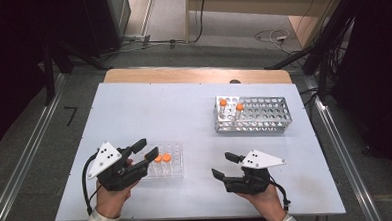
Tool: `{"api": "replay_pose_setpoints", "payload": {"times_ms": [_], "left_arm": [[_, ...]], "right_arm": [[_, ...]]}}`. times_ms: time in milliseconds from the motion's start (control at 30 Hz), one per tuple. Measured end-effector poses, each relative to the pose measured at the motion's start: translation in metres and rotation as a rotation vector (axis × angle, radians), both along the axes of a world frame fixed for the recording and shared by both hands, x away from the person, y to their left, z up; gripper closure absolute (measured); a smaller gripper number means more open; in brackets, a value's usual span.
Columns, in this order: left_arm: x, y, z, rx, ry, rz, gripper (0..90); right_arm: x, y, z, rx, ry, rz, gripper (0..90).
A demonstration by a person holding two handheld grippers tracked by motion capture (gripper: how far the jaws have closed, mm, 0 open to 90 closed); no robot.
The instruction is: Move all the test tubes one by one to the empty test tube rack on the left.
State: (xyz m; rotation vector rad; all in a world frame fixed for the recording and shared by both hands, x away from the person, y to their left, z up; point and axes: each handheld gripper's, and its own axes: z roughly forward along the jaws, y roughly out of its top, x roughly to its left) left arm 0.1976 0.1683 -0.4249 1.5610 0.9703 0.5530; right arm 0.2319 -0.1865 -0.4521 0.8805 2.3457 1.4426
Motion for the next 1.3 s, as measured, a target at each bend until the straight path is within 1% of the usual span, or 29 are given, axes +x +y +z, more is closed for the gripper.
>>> {"api": "replay_pose_setpoints", "payload": {"times_ms": [100, 200, 367, 567, 633, 733, 833, 867, 967, 1000, 1067, 1200, 1300], "left_arm": [[0.000, -0.003, 0.000, 0.009, 0.011, 0.006, 33.6], [0.000, -0.006, -0.001, 0.017, 0.015, -0.003, 28.3], [-0.002, -0.013, 0.000, 0.023, 0.015, -0.028, 26.2], [-0.006, -0.021, 0.001, 0.029, 0.008, -0.055, 26.2], [-0.006, -0.023, 0.001, 0.031, 0.008, -0.061, 26.2], [-0.007, -0.025, 0.000, 0.032, 0.007, -0.069, 26.2], [-0.007, -0.027, 0.000, 0.035, 0.010, -0.075, 26.2], [-0.008, -0.028, 0.000, 0.034, 0.010, -0.079, 26.2], [-0.008, -0.029, 0.000, 0.038, 0.011, -0.084, 26.2], [-0.008, -0.030, -0.001, 0.037, 0.011, -0.086, 26.2], [-0.008, -0.030, -0.001, 0.035, 0.012, -0.086, 26.2], [-0.008, -0.031, -0.001, 0.033, 0.012, -0.089, 26.4], [-0.008, -0.031, -0.002, 0.036, 0.013, -0.094, 26.5]], "right_arm": [[0.002, -0.002, 0.000, -0.002, -0.001, -0.012, 29.5], [0.004, -0.004, -0.001, -0.003, -0.006, -0.025, 29.3], [0.010, -0.009, -0.001, -0.009, -0.013, -0.061, 29.0], [0.018, -0.013, 0.002, -0.009, -0.026, -0.123, 29.2], [0.022, -0.015, 0.002, -0.014, -0.030, -0.144, 29.2], [0.034, -0.018, 0.002, -0.025, -0.040, -0.201, 30.0], [0.045, -0.021, 0.004, -0.020, -0.045, -0.256, 31.4], [0.049, -0.022, 0.004, -0.015, -0.048, -0.271, 31.9], [0.062, -0.025, 0.005, -0.022, -0.048, -0.311, 33.0], [0.067, -0.026, 0.005, -0.026, -0.050, -0.332, 33.6], [0.075, -0.028, 0.005, -0.027, -0.052, -0.355, 34.8], [0.094, -0.031, 0.001, -0.009, -0.041, -0.401, 39.0], [0.103, -0.031, -0.001, -0.007, -0.045, -0.422, 43.1]]}}
